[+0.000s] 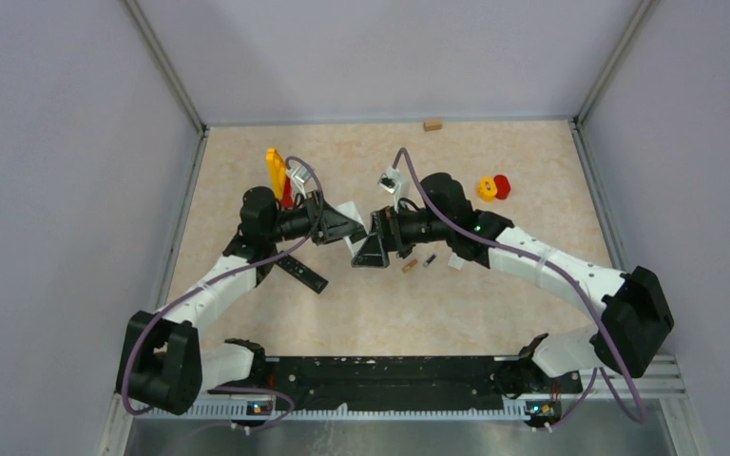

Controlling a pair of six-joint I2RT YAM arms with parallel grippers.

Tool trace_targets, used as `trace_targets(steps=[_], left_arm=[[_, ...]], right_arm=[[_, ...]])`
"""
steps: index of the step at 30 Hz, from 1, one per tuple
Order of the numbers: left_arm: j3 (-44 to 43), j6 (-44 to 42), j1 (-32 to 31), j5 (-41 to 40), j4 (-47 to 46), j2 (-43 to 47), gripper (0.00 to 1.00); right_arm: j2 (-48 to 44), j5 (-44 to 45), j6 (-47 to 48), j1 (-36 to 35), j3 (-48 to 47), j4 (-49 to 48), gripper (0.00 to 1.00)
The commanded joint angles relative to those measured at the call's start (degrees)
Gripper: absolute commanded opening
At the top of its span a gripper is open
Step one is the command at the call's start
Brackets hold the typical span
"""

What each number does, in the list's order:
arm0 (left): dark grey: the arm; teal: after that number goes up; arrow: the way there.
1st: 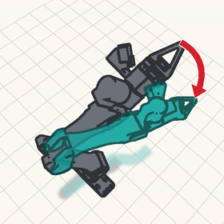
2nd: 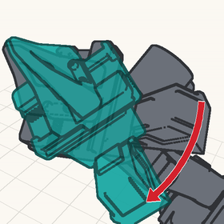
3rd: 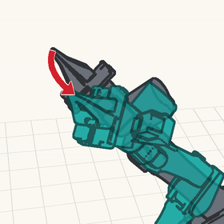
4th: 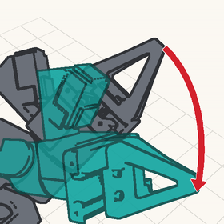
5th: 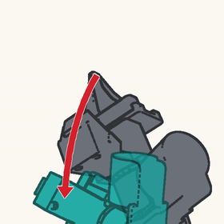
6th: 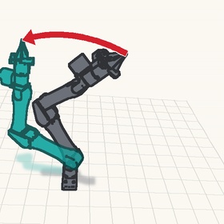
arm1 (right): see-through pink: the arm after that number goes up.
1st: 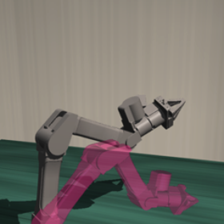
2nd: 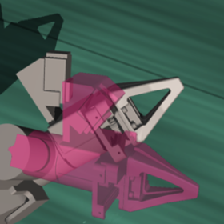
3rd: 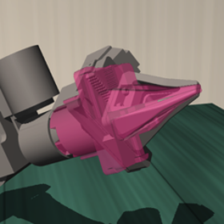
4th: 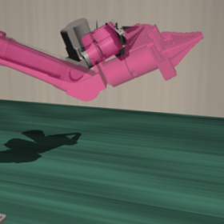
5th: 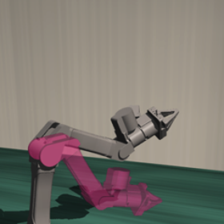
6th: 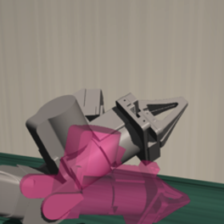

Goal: Load the batteries into the remote control

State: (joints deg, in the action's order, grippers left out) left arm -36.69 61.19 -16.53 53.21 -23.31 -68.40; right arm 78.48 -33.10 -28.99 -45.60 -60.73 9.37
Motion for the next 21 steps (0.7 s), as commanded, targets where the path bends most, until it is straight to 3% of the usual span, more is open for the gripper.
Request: trace_targets(steps=[1, 5, 13, 21], left_arm=[[-2.74, 0.07, 0.35, 2.36, -2.99, 0.24, 0.00], [-2.67, -0.02, 0.31, 2.42, -2.54, 0.20, 0.00], [-3.49, 0.11, 0.30, 1.74, 0.83, -0.11, 0.00], [-3.62, 0.20, 0.31, 1.72, 1.45, -0.68, 0.00]], right_arm=[[-0.07, -2.65, 0.61, 0.27, 0.75, -3.81, 0.93], [0.03, -2.23, 0.47, 0.35, 0.62, -4.15, 0.80], [1.00, -1.84, 1.16, 0.28, 0.29, -3.43, 0.77], [2.21, -0.65, 0.97, 0.33, -0.81, -2.13, 0.62]])
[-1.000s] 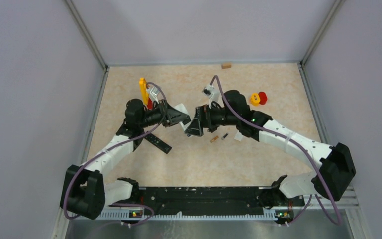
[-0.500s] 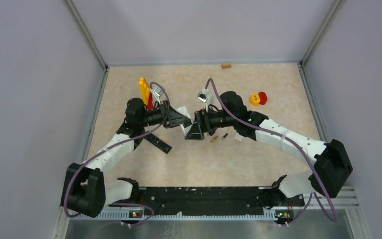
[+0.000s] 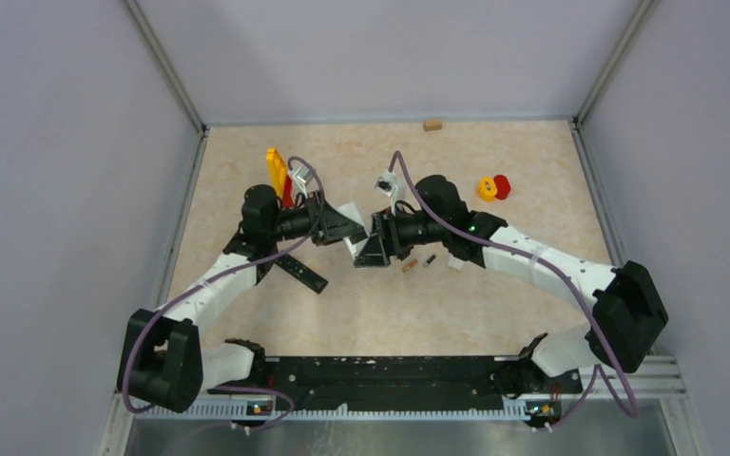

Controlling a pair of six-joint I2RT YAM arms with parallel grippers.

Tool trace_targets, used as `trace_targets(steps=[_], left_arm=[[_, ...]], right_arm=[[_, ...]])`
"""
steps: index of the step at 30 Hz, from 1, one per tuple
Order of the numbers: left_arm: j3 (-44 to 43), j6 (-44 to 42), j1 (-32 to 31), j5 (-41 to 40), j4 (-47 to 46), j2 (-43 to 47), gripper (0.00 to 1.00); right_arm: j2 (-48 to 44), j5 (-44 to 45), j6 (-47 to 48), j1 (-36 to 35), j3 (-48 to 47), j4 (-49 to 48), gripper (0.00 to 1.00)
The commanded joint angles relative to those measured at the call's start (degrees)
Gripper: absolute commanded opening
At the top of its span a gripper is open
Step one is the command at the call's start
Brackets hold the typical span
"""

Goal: Load the batteries into the remote control

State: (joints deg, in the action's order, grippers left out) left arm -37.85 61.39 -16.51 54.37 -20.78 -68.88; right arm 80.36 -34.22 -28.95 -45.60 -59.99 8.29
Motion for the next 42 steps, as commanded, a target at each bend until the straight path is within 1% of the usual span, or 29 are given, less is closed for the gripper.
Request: trace_targets(steps=[1, 8, 14, 18, 19, 20, 23, 25, 28, 31, 33, 36, 39, 42], left_arm=[[-2.41, -0.08, 0.28, 0.61, -1.00, -0.10, 0.00], [-2.88, 0.05, 0.29, 0.95, 0.03, 0.21, 0.00], [-3.90, 0.17, 0.27, 1.61, 1.48, 0.67, 0.00], [-4.31, 0.40, 0.29, 2.03, 1.88, 0.71, 0.00], [-4.35, 0.34, 0.34, 2.05, 1.93, 0.69, 0.00], [-4.39, 0.20, 0.32, 2.11, 1.94, 0.70, 0.00], [-4.44, -0.71, 0.47, 2.05, 2.05, 0.68, 0.00], [-4.37, -1.20, 0.74, 2.04, 1.98, 0.68, 0.00], [-3.73, -1.54, 1.56, 1.99, 0.68, 1.11, 0.00], [-2.89, -1.49, 2.51, 1.68, -1.13, 1.76, 0.00], [-2.38, -1.68, 3.27, 1.17, -1.55, 2.18, 0.00], [-1.18, -1.94, 5.01, -0.14, -1.49, 2.88, 0.00], [0.11, -3.28, 7.36, -2.40, 1.06, 3.51, 0.00], [1.08, -5.56, 9.54, -4.09, 4.76, 3.83, 0.00]], right_arm=[[0.33, 0.47, 0.75, 0.34, -1.61, -1.16, 0.60], [0.48, -0.57, 0.64, 0.32, -1.45, -1.63, 0.44], [0.85, -0.76, 0.90, 0.32, -1.37, -1.90, 0.37], [0.56, -0.94, 1.07, 0.32, -1.06, -2.64, 0.35], [0.40, -1.02, 0.90, 0.32, -1.02, -2.88, 0.36], [0.29, -1.28, 0.60, 0.32, -1.05, -3.00, 0.39], [-0.62, -1.64, -0.83, 0.51, -0.80, -3.71, 0.59], [-1.93, -1.69, -2.93, 1.19, 0.28, -5.46, 0.69], [-4.82, -1.60, -5.11, 3.00, 2.95, -7.86, 0.77], [-8.04, 1.04, -4.93, 4.03, 4.34, -7.42, 0.81], [-10.45, 3.62, -3.88, 4.73, 4.88, -5.45, 0.81], [-13.33, 10.33, -0.12, 6.49, 5.32, -0.06, 0.81], [-14.73, 24.35, 9.90, 7.01, 4.54, 9.75, 0.81], [-12.98, 38.28, 20.51, 7.06, 4.10, 18.30, 0.82]])
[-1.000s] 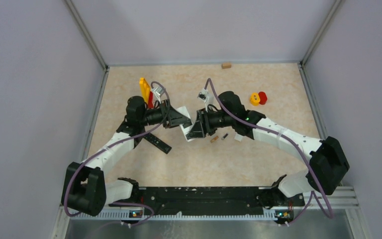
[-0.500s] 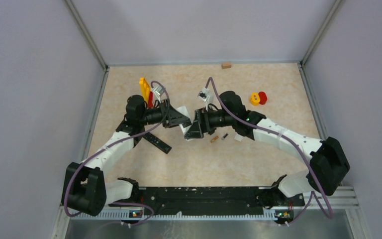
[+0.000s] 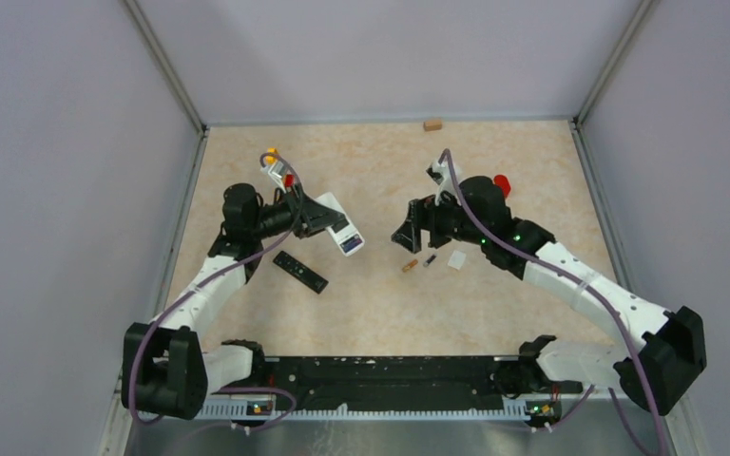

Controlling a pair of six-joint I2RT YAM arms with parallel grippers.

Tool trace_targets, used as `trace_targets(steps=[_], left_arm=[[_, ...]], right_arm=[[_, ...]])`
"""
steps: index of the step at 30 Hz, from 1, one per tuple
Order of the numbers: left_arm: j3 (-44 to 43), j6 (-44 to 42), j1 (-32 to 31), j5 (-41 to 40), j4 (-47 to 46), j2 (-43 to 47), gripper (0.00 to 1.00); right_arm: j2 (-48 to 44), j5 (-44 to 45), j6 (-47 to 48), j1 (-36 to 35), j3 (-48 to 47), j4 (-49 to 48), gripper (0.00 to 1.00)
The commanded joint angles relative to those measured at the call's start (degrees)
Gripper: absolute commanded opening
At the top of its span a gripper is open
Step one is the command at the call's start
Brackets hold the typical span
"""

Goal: Load the batteries into the remote control

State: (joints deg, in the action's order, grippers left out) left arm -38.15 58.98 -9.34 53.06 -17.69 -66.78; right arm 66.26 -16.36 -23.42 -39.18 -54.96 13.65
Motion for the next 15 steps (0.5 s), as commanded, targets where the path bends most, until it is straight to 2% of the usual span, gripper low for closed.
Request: trace_targets(steps=[1, 5, 9, 13, 15], left_arm=[[1.81, -3.59, 2.99, -2.86, 2.33, 1.74, 0.00], [2.55, -4.70, 4.55, -2.62, 3.71, 1.75, 0.00], [2.33, -5.33, 4.94, -2.84, 5.16, 1.90, 0.00], [1.43, -5.83, 5.36, -1.92, 6.61, 2.05, 0.00], [1.04, -6.82, 5.47, -1.96, 7.60, 2.10, 0.00]], right_arm=[[2.54, 23.50, 17.54, 0.68, -1.51, 16.81, 0.82], [9.46, 25.32, 29.22, 1.16, -2.81, 25.49, 0.82], [16.40, 19.88, 36.45, 3.17, -4.76, 28.50, 0.84], [21.68, 24.03, 40.70, 4.34, -8.02, 30.42, 0.84], [22.38, 21.59, 44.07, 6.24, -7.42, 28.48, 0.85]])
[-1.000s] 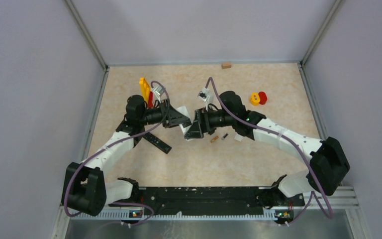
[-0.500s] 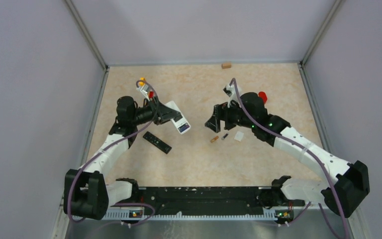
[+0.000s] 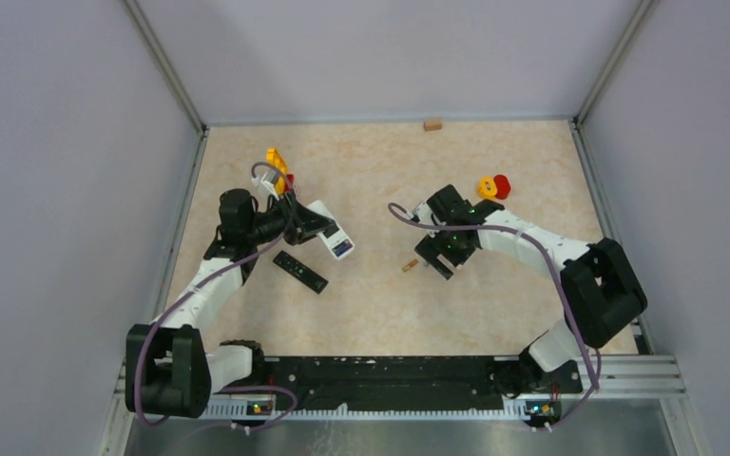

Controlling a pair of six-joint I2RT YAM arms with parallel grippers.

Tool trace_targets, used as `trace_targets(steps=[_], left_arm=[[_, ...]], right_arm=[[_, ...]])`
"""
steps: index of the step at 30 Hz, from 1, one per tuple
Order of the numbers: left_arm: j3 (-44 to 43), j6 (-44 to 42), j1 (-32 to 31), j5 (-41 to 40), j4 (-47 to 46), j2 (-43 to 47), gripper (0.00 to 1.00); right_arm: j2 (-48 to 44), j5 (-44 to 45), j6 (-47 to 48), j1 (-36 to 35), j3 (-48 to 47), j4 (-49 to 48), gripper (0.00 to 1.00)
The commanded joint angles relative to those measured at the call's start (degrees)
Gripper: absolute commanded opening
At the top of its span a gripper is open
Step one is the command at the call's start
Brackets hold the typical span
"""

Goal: Load the batteries into the remote control

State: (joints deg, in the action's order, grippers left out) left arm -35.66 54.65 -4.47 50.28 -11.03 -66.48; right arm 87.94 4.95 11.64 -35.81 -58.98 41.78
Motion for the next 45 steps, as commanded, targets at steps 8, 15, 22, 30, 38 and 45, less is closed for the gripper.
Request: trace_targets(steps=[8, 15, 22, 30, 38, 45], left_arm=[[-2.37, -2.27, 0.78, 1.91, 0.92, 0.10, 0.00], [-2.35, -2.27, 0.78, 1.50, 0.66, -0.45, 0.00], [-2.39, -2.05, 0.84, 1.47, 0.14, -1.05, 0.00], [-2.27, -2.01, 0.87, 1.57, 0.17, -0.80, 0.00], [-1.95, -1.92, 0.87, 1.43, 0.29, -0.18, 0.00], [-1.60, -1.86, 0.87, 1.29, 0.32, -0.08, 0.00]], right_arm=[[3.93, -8.91, 17.65, 8.34, -3.11, -3.35, 0.85], [7.84, -10.98, 19.68, 9.26, -2.98, -4.17, 0.84], [9.73, -9.57, 19.88, 9.88, -3.04, -5.76, 0.83], [11.37, -11.30, 20.23, 10.23, -3.48, -2.38, 0.77], [12.08, -12.67, 20.06, 10.23, -4.04, -1.57, 0.68], [10.46, -9.25, 18.92, 10.21, -3.49, -3.32, 0.57]])
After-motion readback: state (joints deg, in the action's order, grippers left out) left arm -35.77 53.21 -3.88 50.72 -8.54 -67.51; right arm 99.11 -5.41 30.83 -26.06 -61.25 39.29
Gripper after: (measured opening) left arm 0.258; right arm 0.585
